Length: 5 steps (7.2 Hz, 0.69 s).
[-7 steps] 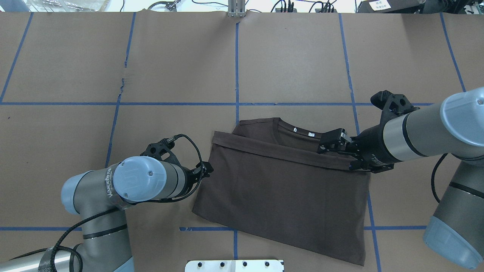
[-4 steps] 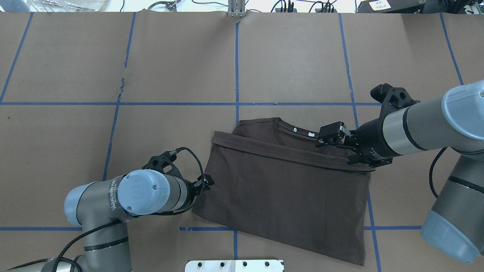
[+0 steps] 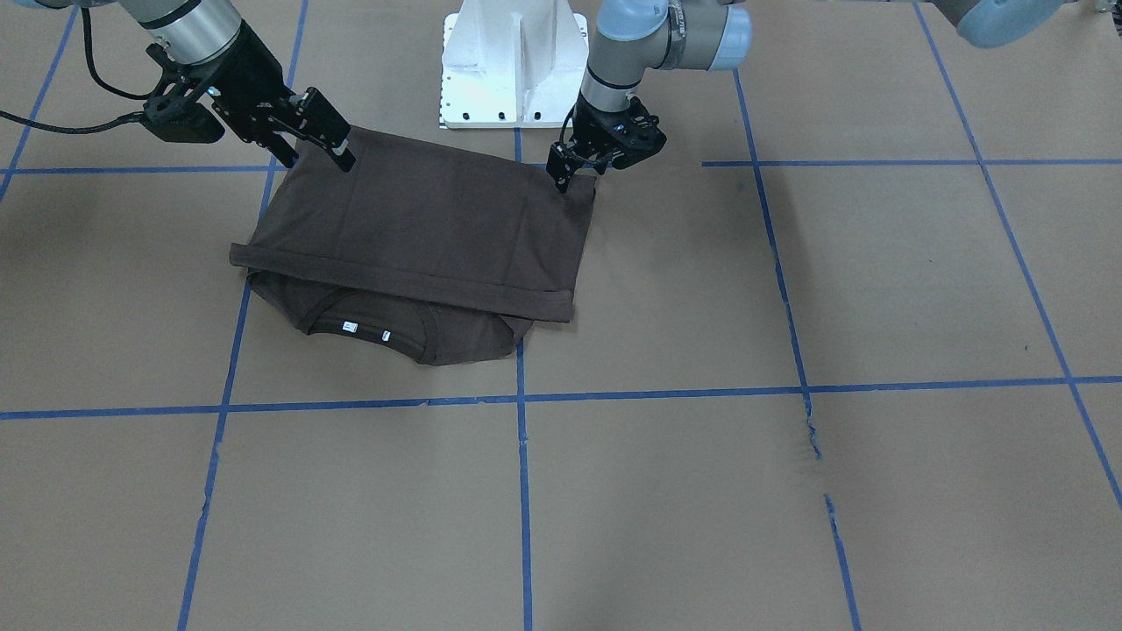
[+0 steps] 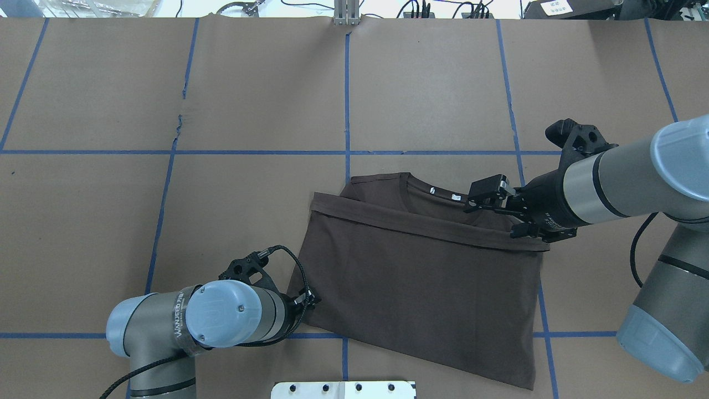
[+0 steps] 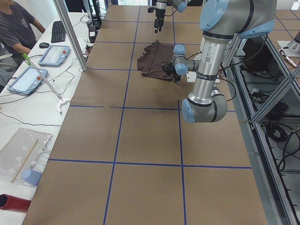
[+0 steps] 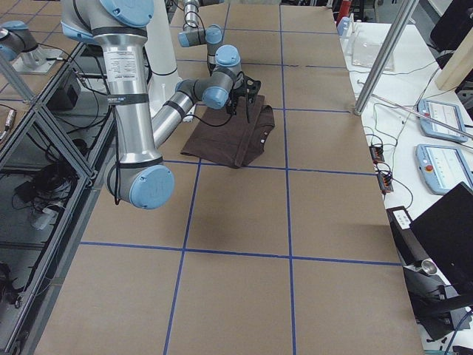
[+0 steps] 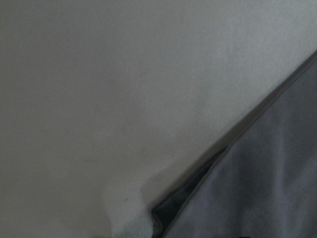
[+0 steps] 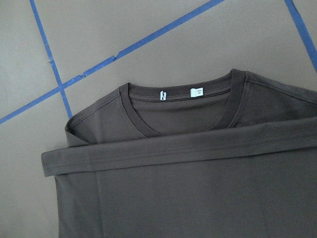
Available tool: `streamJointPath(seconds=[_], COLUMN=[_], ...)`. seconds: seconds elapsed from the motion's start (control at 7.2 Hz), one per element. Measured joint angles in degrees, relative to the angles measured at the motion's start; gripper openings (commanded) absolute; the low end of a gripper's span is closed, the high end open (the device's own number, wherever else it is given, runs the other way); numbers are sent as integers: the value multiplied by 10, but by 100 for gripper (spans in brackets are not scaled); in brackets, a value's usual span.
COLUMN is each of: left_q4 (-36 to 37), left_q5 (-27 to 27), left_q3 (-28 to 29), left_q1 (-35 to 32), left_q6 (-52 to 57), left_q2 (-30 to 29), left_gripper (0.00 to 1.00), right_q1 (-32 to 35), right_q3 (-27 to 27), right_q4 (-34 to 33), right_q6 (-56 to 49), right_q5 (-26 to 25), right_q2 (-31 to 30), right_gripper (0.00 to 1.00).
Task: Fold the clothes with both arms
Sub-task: 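Rotate the folded shirt a quarter turn with both grippers, collar toward right gripper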
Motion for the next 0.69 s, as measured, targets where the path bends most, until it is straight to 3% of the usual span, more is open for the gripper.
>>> streamJointPath(seconds=[0.14,0.69], left_q4=[0,0], left_q5=[0,-1], left_q3=[-1,-4], left_q1=[2,-22], left_q6=[-8,-7], left_q2=[-2,-3], left_gripper=[1,0], right_q1=[0,0], right_q3=[0,-1], right_q4=[0,1], right_q6=[0,0], right_q5=[1,2], right_q2=[0,1], right_gripper=[100,100])
